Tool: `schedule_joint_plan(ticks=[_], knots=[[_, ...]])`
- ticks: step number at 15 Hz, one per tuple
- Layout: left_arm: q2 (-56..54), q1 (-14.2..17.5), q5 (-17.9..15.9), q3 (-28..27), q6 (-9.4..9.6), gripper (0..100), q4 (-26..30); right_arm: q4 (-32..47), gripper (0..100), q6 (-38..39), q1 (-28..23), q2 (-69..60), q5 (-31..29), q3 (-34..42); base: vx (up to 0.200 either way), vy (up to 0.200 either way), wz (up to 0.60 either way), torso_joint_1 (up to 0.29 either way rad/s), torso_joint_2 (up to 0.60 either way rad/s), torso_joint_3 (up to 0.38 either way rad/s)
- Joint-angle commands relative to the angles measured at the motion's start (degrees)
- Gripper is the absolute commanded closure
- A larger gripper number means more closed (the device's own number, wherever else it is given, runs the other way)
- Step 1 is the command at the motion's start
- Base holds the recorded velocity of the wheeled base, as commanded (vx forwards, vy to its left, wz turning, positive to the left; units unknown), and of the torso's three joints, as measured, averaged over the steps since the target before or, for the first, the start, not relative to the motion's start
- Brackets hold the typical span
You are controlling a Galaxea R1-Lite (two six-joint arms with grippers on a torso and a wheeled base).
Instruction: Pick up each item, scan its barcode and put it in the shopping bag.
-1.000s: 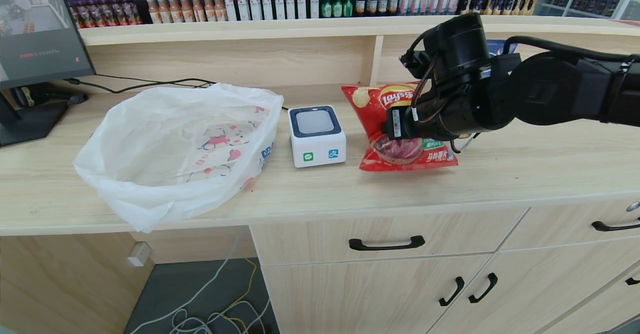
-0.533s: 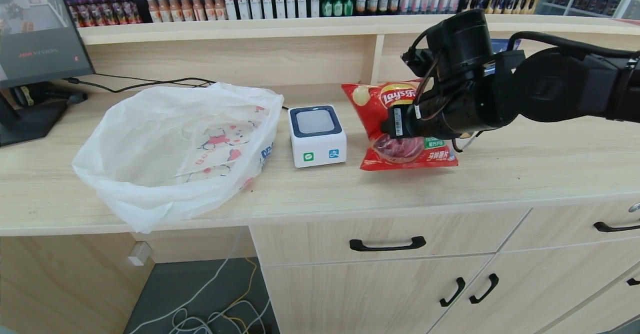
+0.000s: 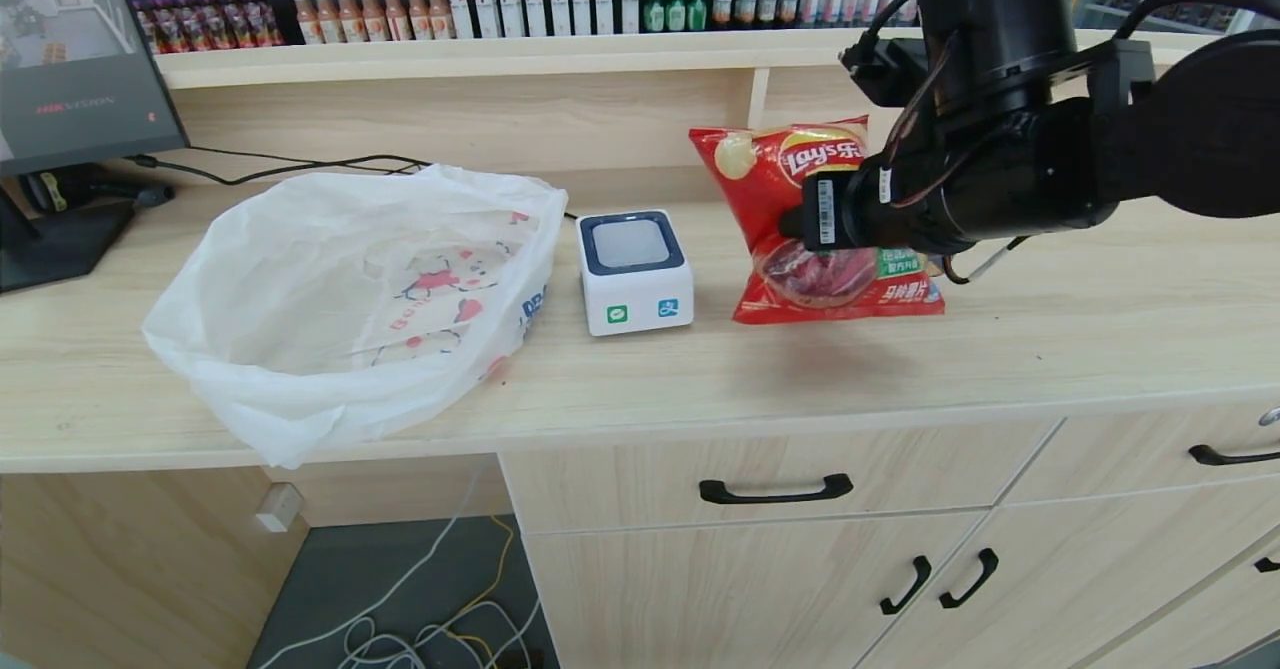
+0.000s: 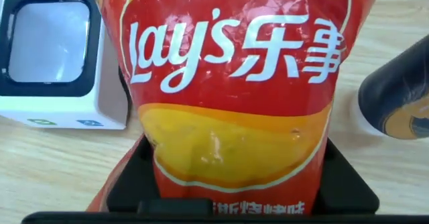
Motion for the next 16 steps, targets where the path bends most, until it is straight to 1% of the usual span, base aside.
schedule_joint_plan(ticks=[1, 4, 11, 12, 14, 16], knots=[[-0.02, 0.00, 0.01, 0.00, -0.06, 0, 0.00, -0.13, 100, -0.01, 1.92, -5.31, -0.85, 3.40, 0.000, 0.000, 0.00, 0.000, 0.00, 0.000], [-0.02, 0.00, 0.01, 0.00, 0.02, 0, 0.00, -0.30, 100, -0.01, 4.30, -12.51, -2.08, 9.99, 0.000, 0.000, 0.00, 0.000, 0.00, 0.000], [-0.02, -0.09, 0.01, 0.00, -0.06, 0, 0.00, -1.62, 100, 0.87, 3.94, -28.60, -0.58, 22.91, 0.000, 0.000, 0.00, 0.000, 0.00, 0.000], [-0.02, 0.00, 0.01, 0.00, -0.06, 0, 0.00, -4.35, 100, 1.04, 3.94, -30.97, -0.58, 26.51, 0.000, 0.000, 0.00, 0.000, 0.00, 0.000], [-0.02, 0.00, 0.01, 0.00, 0.02, 0, 0.00, -11.11, 100, 3.59, 3.94, -32.02, 0.21, 30.29, 0.000, 0.000, 0.00, 0.000, 0.00, 0.000], [-0.02, 0.00, 0.01, 0.00, -0.06, 0, 0.00, -16.30, 100, 5.96, 4.12, -34.57, 2.32, 36.18, 0.000, 0.000, 0.00, 0.000, 0.00, 0.000]])
